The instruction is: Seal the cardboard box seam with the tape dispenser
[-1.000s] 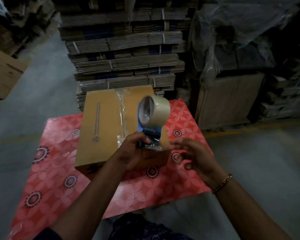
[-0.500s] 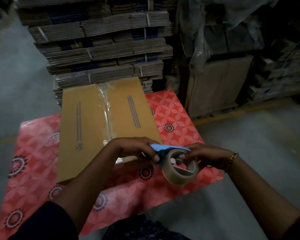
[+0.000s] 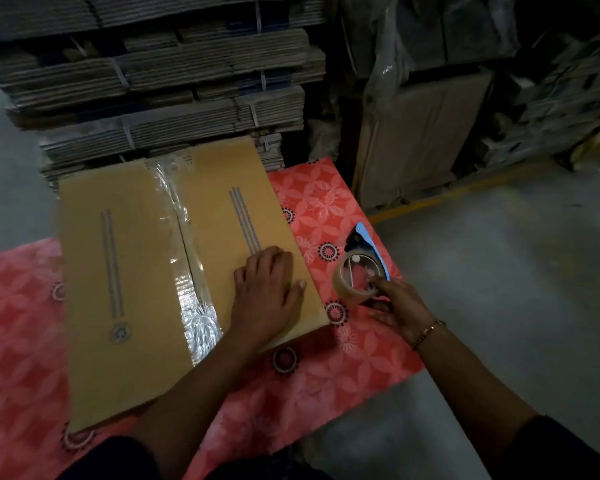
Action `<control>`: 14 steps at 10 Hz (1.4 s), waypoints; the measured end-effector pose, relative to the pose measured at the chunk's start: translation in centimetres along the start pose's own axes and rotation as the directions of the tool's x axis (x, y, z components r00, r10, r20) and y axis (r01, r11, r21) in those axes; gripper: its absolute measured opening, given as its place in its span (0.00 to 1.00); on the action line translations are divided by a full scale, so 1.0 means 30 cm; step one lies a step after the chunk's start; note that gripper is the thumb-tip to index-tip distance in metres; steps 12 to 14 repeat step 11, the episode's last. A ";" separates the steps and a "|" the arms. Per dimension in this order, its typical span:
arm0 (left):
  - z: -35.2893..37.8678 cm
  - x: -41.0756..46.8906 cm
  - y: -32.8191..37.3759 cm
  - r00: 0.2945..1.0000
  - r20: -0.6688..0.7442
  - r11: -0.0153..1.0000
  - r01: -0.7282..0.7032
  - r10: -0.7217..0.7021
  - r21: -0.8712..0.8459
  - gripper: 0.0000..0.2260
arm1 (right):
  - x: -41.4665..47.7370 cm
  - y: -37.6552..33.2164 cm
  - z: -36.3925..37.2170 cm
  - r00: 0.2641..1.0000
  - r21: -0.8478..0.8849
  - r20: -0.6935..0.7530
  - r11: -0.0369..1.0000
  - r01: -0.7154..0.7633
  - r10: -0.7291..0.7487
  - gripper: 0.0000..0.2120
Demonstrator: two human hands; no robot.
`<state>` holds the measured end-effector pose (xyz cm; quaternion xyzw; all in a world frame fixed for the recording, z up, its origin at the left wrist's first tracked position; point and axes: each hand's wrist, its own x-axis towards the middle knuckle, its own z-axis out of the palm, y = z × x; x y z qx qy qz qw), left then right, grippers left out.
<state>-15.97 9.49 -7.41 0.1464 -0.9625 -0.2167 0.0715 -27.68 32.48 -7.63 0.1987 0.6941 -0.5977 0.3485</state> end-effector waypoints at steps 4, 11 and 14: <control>-0.001 -0.006 0.005 1.000 -0.021 0.998 -0.010 0.011 0.055 0.23 | 0.334 -0.015 0.139 0.988 -0.105 -0.151 0.994 0.012 -0.027 0.16; -0.090 -0.025 0.077 0.992 -0.115 0.980 0.069 -0.048 0.187 0.27 | 0.161 -0.266 -0.030 0.867 -0.675 0.185 0.581 0.454 -0.463 0.36; -0.090 -0.025 0.077 0.992 -0.115 0.980 0.069 -0.048 0.187 0.27 | 0.161 -0.266 -0.030 0.867 -0.675 0.185 0.581 0.454 -0.463 0.36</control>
